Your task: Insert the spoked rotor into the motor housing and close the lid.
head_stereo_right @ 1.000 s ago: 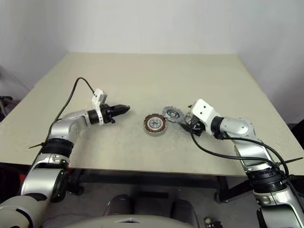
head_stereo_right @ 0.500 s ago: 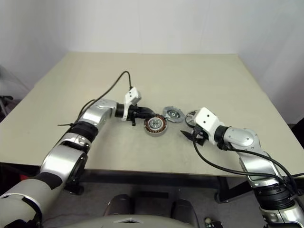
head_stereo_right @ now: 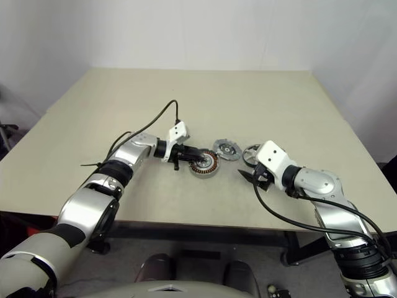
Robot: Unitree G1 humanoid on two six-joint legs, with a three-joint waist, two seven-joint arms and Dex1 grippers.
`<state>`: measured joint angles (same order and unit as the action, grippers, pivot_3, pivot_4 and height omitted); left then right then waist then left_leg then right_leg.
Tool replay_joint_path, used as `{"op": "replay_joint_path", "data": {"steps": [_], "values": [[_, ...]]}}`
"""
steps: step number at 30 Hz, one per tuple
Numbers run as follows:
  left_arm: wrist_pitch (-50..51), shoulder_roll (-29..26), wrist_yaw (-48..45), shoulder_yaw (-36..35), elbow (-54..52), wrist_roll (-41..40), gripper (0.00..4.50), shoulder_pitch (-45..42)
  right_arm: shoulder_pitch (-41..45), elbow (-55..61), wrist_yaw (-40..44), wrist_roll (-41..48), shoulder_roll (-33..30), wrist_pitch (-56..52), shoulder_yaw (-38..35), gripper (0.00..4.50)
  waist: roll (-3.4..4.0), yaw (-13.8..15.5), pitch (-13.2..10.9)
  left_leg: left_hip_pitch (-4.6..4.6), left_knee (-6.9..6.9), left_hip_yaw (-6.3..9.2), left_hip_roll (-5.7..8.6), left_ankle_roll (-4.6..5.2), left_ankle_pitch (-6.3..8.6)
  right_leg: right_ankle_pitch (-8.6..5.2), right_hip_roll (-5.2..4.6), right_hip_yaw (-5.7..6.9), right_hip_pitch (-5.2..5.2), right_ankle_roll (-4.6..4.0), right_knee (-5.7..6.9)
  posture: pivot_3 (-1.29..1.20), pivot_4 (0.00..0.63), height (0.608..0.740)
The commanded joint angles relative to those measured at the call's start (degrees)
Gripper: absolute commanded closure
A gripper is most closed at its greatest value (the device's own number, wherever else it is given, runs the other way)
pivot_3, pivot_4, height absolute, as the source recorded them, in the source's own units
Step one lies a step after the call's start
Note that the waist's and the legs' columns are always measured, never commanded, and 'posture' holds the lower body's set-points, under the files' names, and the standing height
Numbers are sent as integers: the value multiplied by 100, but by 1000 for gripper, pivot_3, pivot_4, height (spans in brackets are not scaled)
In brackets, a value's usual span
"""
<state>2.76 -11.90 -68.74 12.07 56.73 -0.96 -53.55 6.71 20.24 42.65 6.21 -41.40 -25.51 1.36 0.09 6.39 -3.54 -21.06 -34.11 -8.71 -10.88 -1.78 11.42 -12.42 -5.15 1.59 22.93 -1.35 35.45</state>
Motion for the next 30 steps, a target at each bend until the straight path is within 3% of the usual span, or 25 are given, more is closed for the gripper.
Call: {"op": "replay_joint_path", "data": {"steps": [1,18,23,30], "values": [[-58,39,-63,-38,-94,2,3736,-130,91,183,-22,26,-57,58,-137,272,0,5,0,0,0,0,0,0,0,0,0,0,0,0,0,0,0,740],[-241,102,-140,-19,19,127,3736,-108,96,182,-68,19,-48,27,-141,272,0,95,0,2,0,0,-1,0,0,0,-1,0,-1,0,0,0,0,740],[-233,176,126,-84,52,125,2219,-126,119,156,-65,13,-45,41,-127,272,0,95,0,1,0,0,0,0,0,0,-1,0,-1,0,0,0,0,740],[-192,182,276,-344,18,-62,2219,-185,150,140,-31,20,-55,71,-112,272,0,93,0,1,0,0,-1,0,0,0,0,0,-1,0,0,0,0,740]]}}
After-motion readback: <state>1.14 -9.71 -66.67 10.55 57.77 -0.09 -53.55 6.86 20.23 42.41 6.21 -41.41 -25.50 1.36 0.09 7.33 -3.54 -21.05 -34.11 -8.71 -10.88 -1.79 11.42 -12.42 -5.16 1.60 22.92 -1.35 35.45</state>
